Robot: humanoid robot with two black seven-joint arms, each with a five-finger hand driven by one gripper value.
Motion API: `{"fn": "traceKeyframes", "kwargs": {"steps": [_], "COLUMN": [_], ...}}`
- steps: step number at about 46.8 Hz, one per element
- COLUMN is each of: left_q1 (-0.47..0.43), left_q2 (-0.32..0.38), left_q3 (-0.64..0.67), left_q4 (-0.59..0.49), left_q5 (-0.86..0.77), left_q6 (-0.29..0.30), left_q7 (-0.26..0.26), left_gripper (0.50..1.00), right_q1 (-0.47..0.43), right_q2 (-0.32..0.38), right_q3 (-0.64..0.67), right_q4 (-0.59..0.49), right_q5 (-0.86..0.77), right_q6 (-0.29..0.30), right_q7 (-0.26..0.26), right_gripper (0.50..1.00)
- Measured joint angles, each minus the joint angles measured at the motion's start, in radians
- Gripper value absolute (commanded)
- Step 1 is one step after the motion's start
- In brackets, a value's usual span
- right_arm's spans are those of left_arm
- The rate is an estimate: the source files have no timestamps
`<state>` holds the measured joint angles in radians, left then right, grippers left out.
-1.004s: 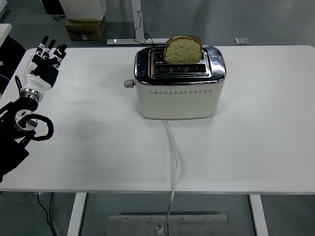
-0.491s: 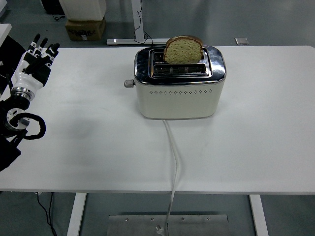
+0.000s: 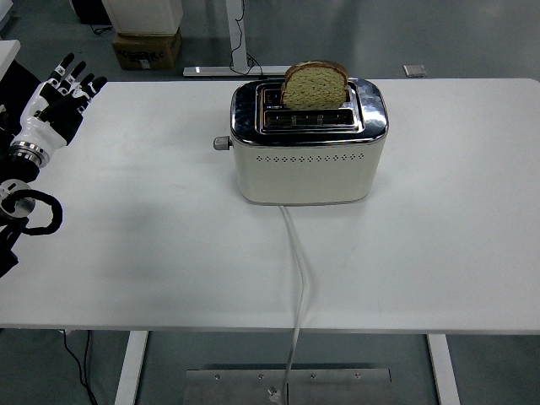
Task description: Press down toaster
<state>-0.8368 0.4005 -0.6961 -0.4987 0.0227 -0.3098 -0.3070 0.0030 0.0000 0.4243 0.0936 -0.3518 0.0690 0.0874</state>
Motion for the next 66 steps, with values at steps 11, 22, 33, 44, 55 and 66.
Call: {"fn": "traceKeyframes", "kwargs": {"steps": [11,22,33,44,55,66], "left_q1": [-0.012,0.023,0.017,0.022,0.024,0.012], "left_q2": [0.08,0.196,0.206,0.246,0.271,0.269], "left_q3": [0.003,0.005,0.004,0.009,0.011,0.01], "left_q4": [-0.011,-0.237,-0.252,-0.287,-0.293,-0.294], "left_q5": [0.164,0.259,0.417,0.572,0.657,0.777], "left_q6": [-0.048,-0.026,-0.013,-0.039,-0.106,-0.164], "left_q7": [0.001,0.002,0.023,0.023,0.023,0.006], "left_gripper": [1.0,1.0,1.0,1.0,1.0,1.0], "right_q1": [0.0,0.0,0.0,0.0,0.0,0.0], "right_q2": [0.0,0.0,0.0,0.0,0.0,0.0], "right_q3": [0.0,-0.001,0.0,0.0,0.0,0.0], "right_q4": [0.0,0.0,0.0,0.0,0.0,0.0], "right_q5": [0.0,0.0,0.0,0.0,0.0,-0.001], "right_q6": [0.0,0.0,0.0,0.0,0.0,0.0], "right_q7": [0.0,0.001,0.0,0.0,0.0,0.001], "right_gripper": [0.998,1.0,1.0,0.998,1.0,1.0]}}
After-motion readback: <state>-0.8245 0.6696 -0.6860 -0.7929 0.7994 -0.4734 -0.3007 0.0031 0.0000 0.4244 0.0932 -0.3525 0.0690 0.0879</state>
